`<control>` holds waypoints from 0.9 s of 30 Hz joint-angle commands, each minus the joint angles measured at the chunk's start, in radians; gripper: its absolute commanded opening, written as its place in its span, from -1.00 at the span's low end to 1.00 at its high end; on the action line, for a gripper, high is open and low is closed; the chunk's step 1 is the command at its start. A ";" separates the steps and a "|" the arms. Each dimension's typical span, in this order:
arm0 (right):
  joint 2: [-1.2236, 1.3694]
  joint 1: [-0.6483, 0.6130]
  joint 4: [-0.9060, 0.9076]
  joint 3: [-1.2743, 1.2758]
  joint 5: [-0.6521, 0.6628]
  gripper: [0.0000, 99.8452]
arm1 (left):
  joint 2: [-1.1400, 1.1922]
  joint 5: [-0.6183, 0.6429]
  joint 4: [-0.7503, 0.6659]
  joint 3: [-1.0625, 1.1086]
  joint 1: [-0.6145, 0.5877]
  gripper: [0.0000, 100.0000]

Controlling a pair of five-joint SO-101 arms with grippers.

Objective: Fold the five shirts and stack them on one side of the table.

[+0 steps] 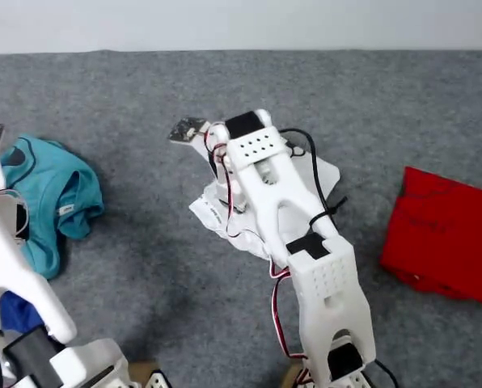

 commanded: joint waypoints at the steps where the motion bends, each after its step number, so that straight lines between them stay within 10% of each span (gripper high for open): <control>1: -0.018 -0.047 0.062 -0.121 -0.006 -0.98 | -0.040 0.003 0.003 -0.004 0.003 -0.99; 27: 0.082 -0.030 0.101 -0.176 -0.014 -0.78 | -0.044 0.020 -0.054 0.091 0.003 -0.99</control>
